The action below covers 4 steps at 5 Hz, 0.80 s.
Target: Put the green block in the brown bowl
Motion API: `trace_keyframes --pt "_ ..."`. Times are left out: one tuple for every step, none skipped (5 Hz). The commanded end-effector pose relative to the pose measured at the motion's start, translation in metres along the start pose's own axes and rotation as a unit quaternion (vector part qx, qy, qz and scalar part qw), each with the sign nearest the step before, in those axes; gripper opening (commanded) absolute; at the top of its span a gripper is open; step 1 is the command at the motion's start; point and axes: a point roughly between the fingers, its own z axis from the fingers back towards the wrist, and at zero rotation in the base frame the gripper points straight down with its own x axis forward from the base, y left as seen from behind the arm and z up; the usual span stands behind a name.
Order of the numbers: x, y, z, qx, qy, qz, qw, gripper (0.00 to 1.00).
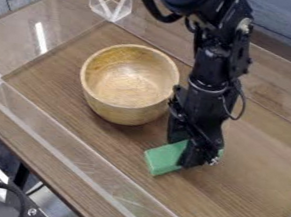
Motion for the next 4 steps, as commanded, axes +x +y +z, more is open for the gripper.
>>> trace_keyframes --pt "0.009 0.006 0.016 0.01 -0.025 0.004 0.9996 0.0" --pt "0.009 0.007 0.022 0.011 -0.026 0.006 0.9996 0.0" --pt "0.009 0.008 0.028 0.013 -0.028 0.008 0.9995 0.0" --pt "0.009 0.009 0.032 0.014 -0.03 0.01 0.9994 0.0"
